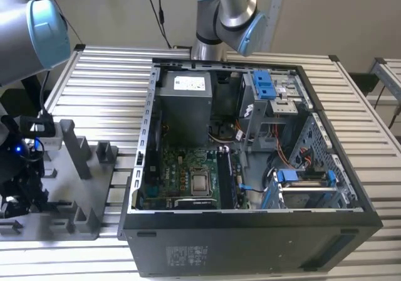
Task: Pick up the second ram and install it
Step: 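Pick up the second ram and move it above second insertion slot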
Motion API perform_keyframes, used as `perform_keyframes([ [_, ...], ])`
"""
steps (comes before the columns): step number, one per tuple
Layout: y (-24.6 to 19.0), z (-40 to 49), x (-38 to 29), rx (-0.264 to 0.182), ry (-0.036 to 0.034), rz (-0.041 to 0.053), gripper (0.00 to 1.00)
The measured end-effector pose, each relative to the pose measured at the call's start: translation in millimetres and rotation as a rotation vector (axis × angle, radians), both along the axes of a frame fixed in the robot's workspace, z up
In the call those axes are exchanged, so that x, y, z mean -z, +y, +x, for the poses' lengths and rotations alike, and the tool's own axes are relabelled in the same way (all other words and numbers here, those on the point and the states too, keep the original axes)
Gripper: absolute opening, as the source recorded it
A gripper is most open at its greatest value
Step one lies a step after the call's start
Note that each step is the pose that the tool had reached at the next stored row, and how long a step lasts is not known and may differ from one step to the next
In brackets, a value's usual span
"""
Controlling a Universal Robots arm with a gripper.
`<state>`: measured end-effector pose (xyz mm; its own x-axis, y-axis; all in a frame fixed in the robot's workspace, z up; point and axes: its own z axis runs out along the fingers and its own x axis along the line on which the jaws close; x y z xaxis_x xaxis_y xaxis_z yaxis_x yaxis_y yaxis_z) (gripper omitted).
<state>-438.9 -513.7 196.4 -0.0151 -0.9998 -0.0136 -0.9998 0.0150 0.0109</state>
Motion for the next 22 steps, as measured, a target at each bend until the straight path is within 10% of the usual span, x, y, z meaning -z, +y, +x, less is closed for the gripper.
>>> perform_keyframes([
  [22,0.0,-0.3,0.7,0.0,0.0,0.0,0.14],
])
